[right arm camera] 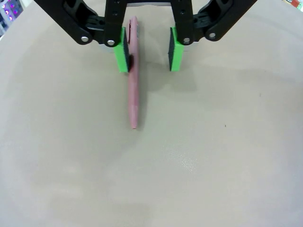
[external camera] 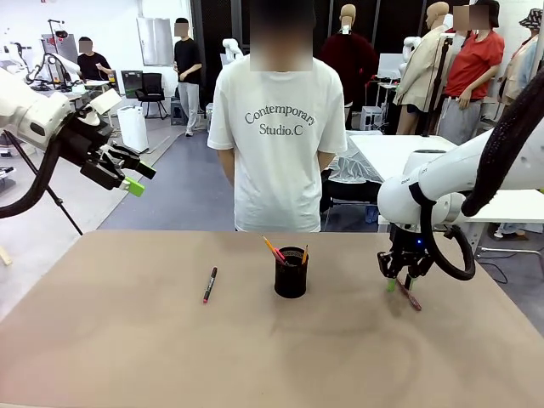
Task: Place the pens into the pen holder.
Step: Pick up a writing instrument from the table and place it into the Pen holder.
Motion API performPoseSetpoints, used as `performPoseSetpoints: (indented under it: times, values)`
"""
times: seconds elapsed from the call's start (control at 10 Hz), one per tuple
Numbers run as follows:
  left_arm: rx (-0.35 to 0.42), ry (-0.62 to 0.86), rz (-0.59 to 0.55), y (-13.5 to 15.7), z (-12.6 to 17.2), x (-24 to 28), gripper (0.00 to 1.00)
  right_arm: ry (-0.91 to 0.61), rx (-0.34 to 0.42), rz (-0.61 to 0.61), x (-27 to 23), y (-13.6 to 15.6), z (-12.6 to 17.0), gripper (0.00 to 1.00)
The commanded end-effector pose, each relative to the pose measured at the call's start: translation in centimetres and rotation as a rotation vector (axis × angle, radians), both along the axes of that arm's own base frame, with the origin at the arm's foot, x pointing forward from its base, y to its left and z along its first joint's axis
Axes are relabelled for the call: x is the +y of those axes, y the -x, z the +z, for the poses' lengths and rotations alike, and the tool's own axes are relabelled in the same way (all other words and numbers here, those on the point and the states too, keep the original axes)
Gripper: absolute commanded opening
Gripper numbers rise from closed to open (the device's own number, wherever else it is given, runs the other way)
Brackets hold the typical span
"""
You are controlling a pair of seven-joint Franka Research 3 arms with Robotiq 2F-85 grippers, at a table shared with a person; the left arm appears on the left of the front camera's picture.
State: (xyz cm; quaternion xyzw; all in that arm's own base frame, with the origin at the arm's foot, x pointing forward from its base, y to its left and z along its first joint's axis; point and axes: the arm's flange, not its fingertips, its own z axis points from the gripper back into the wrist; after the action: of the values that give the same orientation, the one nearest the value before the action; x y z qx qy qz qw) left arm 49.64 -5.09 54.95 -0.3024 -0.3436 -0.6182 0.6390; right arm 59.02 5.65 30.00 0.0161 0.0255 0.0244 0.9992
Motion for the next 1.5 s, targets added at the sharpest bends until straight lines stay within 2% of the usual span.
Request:
performPoseSetpoints:
  times: [0.0,0.5,0.8,1.0,1.2,1.3,1.4]
  values:
    - [0.007,0.003,-0.004,0.2,0.1,0.2,1.0,0.04,-0.005,-0.013,0.2,-0.5,-0.1,0.0]
    - [0.007,0.003,-0.004,0.2,0.1,0.2,1.0,0.042,-0.02,0.017,0.2,-0.5,0.2,0.0]
    - [0.007,0.003,-0.004,0.2,0.1,0.2,1.0,-0.256,-0.106,0.149,0.4,-0.1,5.0,0.0]
    - [0.007,0.003,-0.004,0.2,0.1,0.2,1.0,-0.446,-0.219,0.288,0.1,0.5,8.6,0.0]
    - [0.007,0.003,-0.004,0.2,0.1,0.2,1.0,-0.577,-0.32,0.458,0.0,1.3,10.9,0.0]
    - [0.007,0.003,-0.004,0.2,0.1,0.2,1.0,-0.634,-0.406,0.516,0.0,1.7,12.0,0.0]
    - [0.007,0.003,-0.004,0.2,0.1,0.2,1.0,-0.734,-0.513,0.647,-0.1,2.2,13.1,0.0]
